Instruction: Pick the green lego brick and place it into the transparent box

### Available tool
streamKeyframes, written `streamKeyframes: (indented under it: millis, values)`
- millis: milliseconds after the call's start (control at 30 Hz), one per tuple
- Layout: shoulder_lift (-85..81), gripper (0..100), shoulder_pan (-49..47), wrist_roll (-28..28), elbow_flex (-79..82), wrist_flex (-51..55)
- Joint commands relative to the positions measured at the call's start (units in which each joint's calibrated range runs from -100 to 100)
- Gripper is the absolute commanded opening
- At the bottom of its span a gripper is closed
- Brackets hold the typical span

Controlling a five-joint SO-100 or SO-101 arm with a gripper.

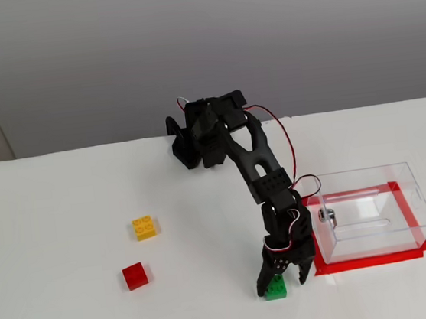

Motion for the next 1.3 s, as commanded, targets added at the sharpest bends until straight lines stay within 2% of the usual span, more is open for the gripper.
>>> streamKeyframes:
  millis: [0, 367, 600, 733, 933, 1267]
  values:
    - [-0.2, 37, 0.2, 0.3, -1.8, -0.6]
    - [0.2, 36, 1.0, 0.0, -1.8, -0.4]
    - [-0.2, 19, 1.5, 0.0, -1.8, 0.2]
    - [-0.5, 13, 1.8, 0.3, -1.7, 0.2]
    - [-1.8, 12, 3.5, 0.4, -1.8, 0.3]
    - [-14.3, 12, 6.5, 0.4, -1.7, 2.6]
